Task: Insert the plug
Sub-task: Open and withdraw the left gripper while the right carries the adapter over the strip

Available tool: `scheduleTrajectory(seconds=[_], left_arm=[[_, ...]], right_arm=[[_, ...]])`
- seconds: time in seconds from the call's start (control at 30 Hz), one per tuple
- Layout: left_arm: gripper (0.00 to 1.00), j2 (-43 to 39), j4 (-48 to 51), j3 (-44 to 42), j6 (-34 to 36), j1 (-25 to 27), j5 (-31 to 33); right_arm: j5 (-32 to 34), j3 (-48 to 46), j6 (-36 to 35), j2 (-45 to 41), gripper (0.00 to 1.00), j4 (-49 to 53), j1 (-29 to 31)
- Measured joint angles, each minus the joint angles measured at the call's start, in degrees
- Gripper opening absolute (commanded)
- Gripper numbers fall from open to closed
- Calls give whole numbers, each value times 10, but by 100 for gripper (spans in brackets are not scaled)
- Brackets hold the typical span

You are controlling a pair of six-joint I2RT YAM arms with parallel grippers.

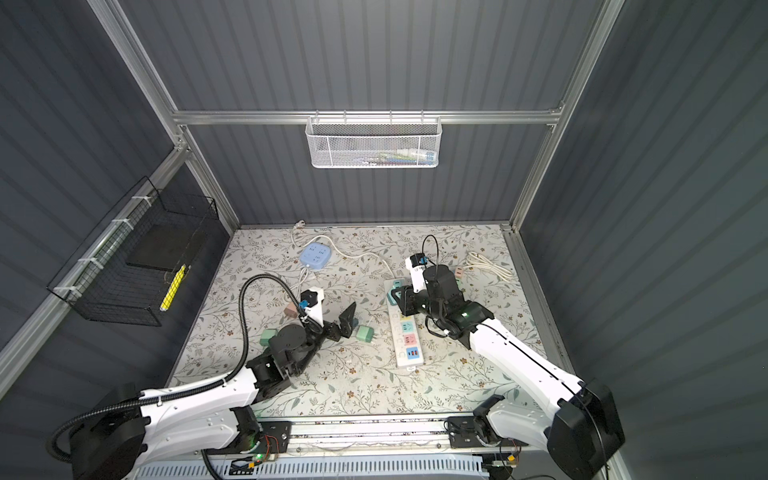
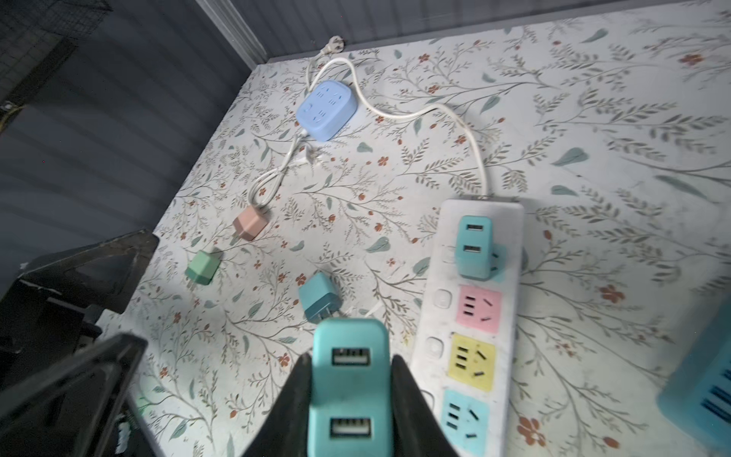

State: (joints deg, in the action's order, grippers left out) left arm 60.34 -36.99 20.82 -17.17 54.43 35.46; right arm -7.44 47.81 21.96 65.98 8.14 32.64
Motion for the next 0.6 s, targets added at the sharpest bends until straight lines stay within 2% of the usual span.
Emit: scheduleTrajectory(seconds=[0.1, 0.27, 0.4, 0.6], left_arm=[[100, -14, 42, -8, -57, 0, 77], [100, -13, 76, -8, -107, -1, 143], [100, 6, 86, -8, -137, -7, 162], [100, 31, 92, -8, -185, -37, 153]], right_arm=[[48, -20, -4, -7, 20, -7, 7], [109, -57, -10, 3, 20, -22, 21], [124, -60, -12, 45, 20, -44, 25], [140, -58, -17, 103, 19, -77, 26]])
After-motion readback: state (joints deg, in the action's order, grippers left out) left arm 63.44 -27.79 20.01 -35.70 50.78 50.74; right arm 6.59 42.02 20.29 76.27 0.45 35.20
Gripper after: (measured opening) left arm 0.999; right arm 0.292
